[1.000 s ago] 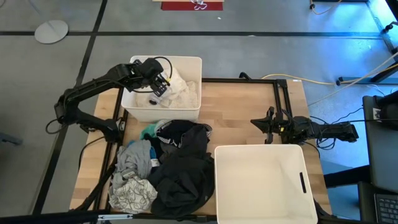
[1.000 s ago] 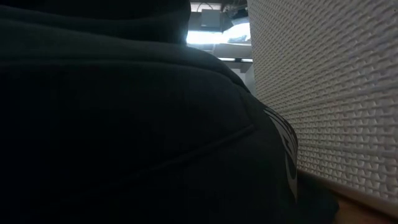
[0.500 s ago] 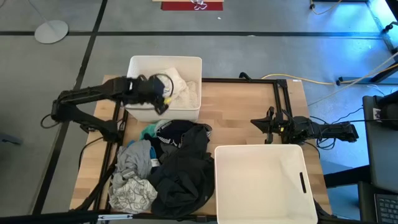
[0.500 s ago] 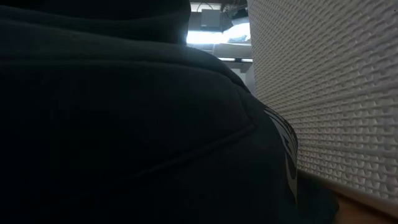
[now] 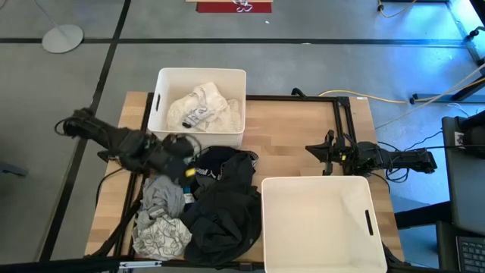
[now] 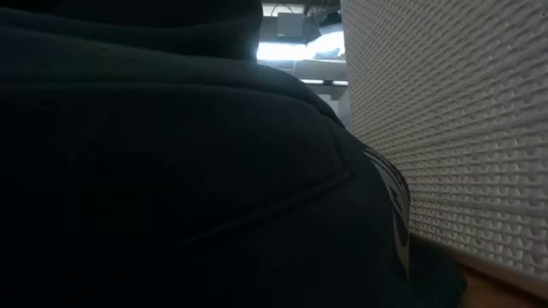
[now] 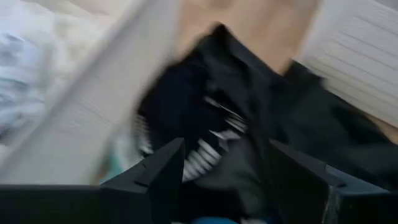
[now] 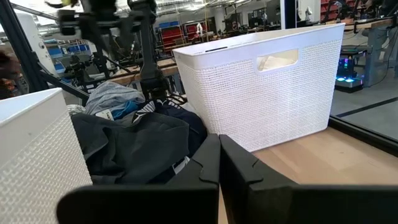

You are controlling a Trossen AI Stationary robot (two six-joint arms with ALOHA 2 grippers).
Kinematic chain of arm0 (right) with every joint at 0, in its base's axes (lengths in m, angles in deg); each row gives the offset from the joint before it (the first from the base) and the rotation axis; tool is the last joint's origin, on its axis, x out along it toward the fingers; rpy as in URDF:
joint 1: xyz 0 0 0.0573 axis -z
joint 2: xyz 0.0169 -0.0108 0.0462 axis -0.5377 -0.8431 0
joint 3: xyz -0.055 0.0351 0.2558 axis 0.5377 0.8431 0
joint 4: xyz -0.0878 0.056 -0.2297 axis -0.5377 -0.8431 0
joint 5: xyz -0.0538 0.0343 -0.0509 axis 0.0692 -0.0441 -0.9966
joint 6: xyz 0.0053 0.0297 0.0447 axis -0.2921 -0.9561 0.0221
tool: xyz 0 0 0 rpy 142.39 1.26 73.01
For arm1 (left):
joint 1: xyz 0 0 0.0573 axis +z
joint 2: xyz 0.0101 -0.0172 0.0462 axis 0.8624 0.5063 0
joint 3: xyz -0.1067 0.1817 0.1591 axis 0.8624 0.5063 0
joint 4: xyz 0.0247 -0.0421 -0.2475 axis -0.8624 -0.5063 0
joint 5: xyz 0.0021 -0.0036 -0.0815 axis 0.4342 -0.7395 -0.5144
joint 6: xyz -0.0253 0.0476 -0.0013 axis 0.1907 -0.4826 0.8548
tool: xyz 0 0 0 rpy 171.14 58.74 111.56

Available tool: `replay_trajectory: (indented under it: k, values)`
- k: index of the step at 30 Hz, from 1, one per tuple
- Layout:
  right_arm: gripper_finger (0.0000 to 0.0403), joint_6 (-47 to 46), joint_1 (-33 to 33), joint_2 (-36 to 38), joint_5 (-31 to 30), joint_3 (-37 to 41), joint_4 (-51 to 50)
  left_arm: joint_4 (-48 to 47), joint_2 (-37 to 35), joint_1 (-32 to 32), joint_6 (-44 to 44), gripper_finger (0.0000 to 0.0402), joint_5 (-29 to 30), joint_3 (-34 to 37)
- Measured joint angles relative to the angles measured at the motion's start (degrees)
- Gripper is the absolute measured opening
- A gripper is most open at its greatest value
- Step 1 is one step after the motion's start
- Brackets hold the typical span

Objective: Sort clothes
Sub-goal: Put the striped shirt into the top left laundry bin

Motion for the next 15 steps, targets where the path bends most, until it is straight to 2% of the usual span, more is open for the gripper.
replay_trajectory:
  k: [8, 15]
  values:
    - [0.0003, -0.15, 0.0, 0.01, -0.04, 0.04, 0.6, -0.03, 0.27, -14.02, 15.56, 0.0212, -1.53, 0.0]
    - [0.0003, -0.23, 0.0, 0.01, 0.02, 0.04, 0.52, 0.33, 4.53, -22.67, 23.07, 0.0212, -2.51, 0.0]
